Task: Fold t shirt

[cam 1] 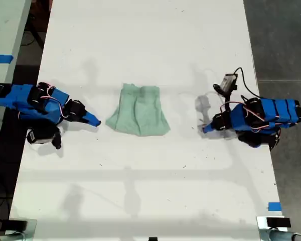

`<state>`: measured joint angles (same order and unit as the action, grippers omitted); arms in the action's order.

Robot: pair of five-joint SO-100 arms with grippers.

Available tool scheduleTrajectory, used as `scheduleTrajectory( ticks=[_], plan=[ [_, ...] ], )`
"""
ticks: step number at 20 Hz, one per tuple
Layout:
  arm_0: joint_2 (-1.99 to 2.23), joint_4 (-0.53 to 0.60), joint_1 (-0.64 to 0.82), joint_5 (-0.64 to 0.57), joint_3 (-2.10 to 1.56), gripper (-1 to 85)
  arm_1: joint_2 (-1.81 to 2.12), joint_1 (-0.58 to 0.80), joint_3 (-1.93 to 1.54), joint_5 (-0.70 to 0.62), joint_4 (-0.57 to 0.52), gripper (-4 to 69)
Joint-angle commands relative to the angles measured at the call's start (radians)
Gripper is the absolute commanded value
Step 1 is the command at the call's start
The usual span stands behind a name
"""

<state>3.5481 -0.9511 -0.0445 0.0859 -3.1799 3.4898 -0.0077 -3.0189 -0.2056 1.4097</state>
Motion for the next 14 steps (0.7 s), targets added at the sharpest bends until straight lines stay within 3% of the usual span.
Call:
scheduleTrajectory(
  ticks=[1, 4, 5, 14],
  plan=[
    [0.052, -0.097, 0.046, 0.008, -0.044, 7.2, 0.018, 0.026, -0.032, -0.034, 0.021, 0.0],
    [0.054, -0.100, 0.066, -0.140, -0.035, 11.7, 0.009, 0.015, -0.051, -0.026, -0.002, 11.3],
    [0.054, -0.100, 0.064, -0.133, -0.032, 11.7, 0.009, 0.034, -0.067, -0.106, -0.029, 18.1],
    [0.054, -0.100, 0.069, -0.133, -0.032, 11.7, 0.014, 0.023, -0.069, -0.095, -0.034, 17.4]
  ],
)
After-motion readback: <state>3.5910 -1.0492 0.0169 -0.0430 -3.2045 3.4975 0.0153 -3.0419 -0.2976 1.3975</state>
